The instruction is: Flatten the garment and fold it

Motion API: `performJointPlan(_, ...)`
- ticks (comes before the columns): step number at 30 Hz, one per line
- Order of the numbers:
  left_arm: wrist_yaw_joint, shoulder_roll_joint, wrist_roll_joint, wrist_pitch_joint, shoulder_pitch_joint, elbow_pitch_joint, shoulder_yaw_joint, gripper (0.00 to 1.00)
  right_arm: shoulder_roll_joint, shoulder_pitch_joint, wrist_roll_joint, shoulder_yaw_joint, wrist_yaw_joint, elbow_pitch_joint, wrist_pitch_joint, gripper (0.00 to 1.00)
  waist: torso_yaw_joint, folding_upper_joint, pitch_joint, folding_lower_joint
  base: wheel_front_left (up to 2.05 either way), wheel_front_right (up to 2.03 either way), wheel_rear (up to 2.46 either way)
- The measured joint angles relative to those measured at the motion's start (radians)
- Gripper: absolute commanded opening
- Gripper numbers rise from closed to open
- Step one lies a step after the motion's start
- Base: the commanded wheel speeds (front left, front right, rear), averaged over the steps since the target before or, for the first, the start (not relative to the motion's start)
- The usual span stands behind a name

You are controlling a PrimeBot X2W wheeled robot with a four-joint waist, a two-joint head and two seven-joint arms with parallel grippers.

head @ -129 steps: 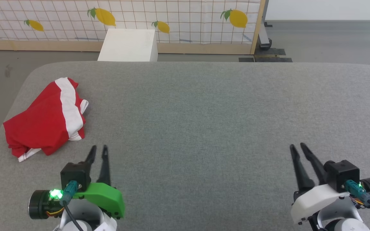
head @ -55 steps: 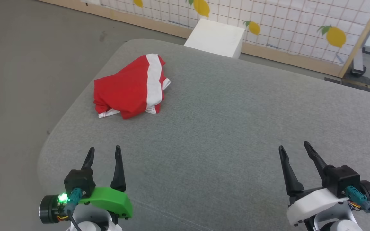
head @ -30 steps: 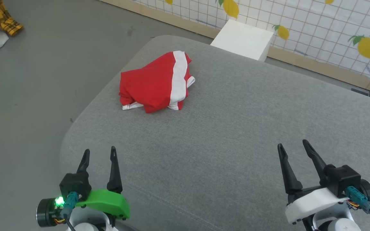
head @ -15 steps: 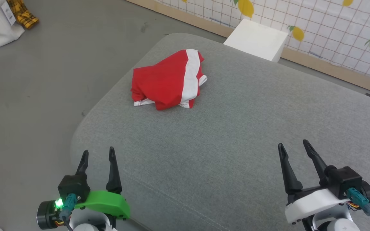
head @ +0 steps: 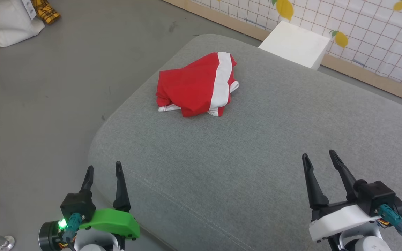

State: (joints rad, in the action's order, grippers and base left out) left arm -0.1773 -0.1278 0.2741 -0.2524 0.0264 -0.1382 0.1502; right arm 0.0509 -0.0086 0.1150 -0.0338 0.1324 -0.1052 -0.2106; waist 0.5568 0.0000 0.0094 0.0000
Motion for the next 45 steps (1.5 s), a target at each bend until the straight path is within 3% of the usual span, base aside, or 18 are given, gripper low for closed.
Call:
performJointPlan(15,0.000,0.000,0.034,0.000,0.006,0.014,-0.012,1.00,0.000,-0.030,0.001,-0.015,0.000,0.009,0.007,1.00,-0.027,0.0000,0.025,0.0000,0.00,0.00,0.00)
performJointPlan(18,0.023,-0.008,0.070,0.003,0.063,0.017,-0.027,1.00,-0.001,-0.059,0.000,-0.025,0.000,0.024,0.011,1.00,-0.043,0.0000,0.051,0.0000,0.00,0.00,0.00)
performJointPlan(23,0.073,-0.073,0.115,0.071,0.269,-0.008,-0.075,1.00,-0.001,-0.116,-0.018,-0.045,0.000,0.057,0.027,1.00,-0.082,0.0000,0.121,0.0000,0.00,0.00,0.00)
performJointPlan(30,0.117,-0.179,0.201,0.243,0.555,-0.119,-0.139,1.00,-0.002,-0.186,-0.021,-0.061,0.000,0.057,0.024,1.00,-0.169,0.0000,0.251,0.0004,0.00,0.00,0.00)
performJointPlan(37,0.122,-0.319,0.265,0.491,0.733,-0.259,-0.200,1.00,-0.001,-0.266,0.002,-0.089,0.000,0.040,-0.006,1.00,-0.294,0.0000,0.366,0.0004,0.00,0.00,0.00)
performJointPlan(45,0.016,-0.377,0.391,0.769,0.765,-0.343,-0.307,1.00,-0.002,-0.318,0.040,-0.104,0.000,0.023,-0.034,1.00,-0.444,0.0000,0.475,0.0004,0.00,0.00,0.00)
